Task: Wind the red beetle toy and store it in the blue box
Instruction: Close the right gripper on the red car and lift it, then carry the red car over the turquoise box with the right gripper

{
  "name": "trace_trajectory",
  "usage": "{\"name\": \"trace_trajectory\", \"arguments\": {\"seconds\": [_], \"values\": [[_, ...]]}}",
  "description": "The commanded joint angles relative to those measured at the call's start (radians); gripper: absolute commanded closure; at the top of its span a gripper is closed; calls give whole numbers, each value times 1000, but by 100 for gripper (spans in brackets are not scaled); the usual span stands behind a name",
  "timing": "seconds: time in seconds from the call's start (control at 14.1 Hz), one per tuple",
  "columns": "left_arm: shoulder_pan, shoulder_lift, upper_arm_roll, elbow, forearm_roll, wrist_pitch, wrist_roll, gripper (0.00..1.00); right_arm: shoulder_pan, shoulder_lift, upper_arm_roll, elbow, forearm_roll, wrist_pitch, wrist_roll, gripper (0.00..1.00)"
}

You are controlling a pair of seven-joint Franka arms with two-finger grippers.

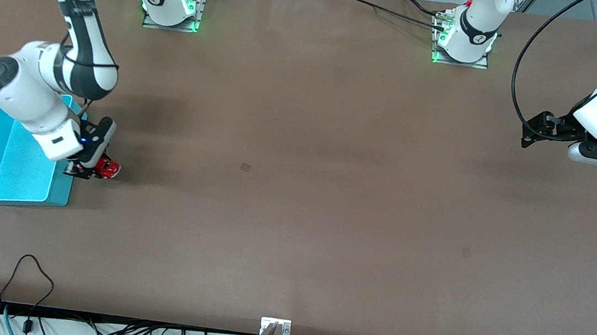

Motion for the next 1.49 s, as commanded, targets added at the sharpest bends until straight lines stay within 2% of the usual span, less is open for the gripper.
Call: {"name": "trace_trajectory", "arguments": {"seconds": [0.0, 0.35, 0.57, 0.85, 1.21, 1.42], "values": [[-3, -3, -3, 15, 24, -18, -4, 0, -63, -24, -2, -1, 10, -4, 201, 92], [-3, -1, -3, 15, 24, -19, -4, 0, -147, -12, -17, 39, 4, -10, 497, 99], [-3, -1, -3, 15, 24, -18, -4, 0, -218, 2, -17, 41, 4, -76, 703, 100], [-3, -1, -3, 15, 24, -18, -4, 0, -293, 77, -18, 90, -5, -91, 855, 100], [-3, -1, -3, 17, 24, -18, -4, 0, -332, 233, -40, 226, -24, -102, 892, 100], [-5, -1, -3, 17, 24, -18, -4, 0, -333, 289, -40, 232, -22, -102, 897, 100]]}}
